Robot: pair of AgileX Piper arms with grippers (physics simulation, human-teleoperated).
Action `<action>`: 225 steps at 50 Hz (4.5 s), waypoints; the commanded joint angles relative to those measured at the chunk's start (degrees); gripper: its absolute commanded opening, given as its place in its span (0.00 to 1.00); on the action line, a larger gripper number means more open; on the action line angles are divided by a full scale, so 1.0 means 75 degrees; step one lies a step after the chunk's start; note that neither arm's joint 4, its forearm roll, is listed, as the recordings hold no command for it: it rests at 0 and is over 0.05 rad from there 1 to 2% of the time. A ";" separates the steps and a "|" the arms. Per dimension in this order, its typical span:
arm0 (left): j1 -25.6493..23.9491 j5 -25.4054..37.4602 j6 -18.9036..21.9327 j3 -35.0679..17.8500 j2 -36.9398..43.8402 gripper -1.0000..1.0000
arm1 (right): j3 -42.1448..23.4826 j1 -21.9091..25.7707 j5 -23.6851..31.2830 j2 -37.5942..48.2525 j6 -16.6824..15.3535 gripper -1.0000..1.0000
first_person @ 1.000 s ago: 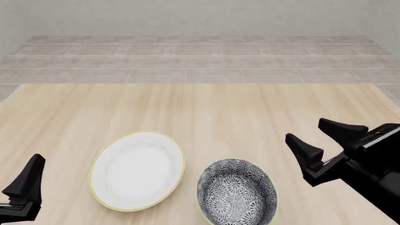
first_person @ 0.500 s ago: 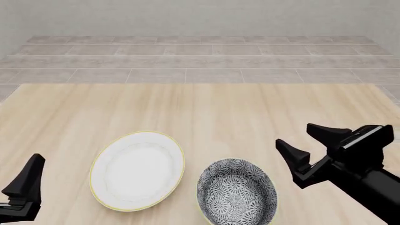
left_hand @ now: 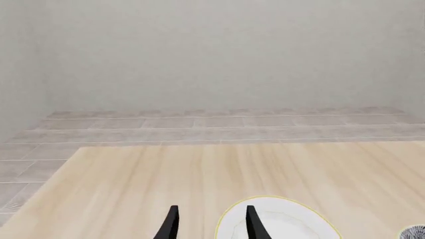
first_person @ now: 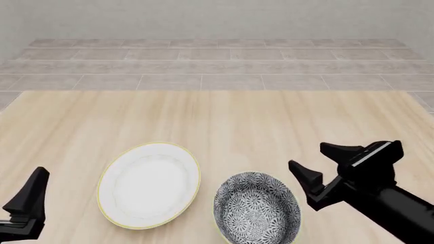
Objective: Put the bowl on the plate.
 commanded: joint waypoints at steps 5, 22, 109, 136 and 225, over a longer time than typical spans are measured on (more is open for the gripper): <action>-0.0016 -0.0018 0.0029 0.0029 0.0011 1.00 | 0.0149 0.0165 -0.0283 0.0402 0.0027 1.00; -0.0017 0.0016 0.0036 0.0006 0.0005 1.00 | 0.0271 0.0199 -0.0600 0.0855 0.0073 1.00; -0.0075 0.0041 0.0104 0.0031 -0.0028 1.00 | 0.0755 0.0381 -0.2542 0.3475 0.0327 1.00; -0.0077 0.0034 0.0123 0.0014 -0.0001 1.00 | 0.0897 0.0415 -0.3584 0.4565 0.0362 1.00; -0.0071 -0.0340 0.0144 0.0088 0.0282 1.00 | 0.0652 -0.0211 -0.1820 0.2432 0.0434 0.00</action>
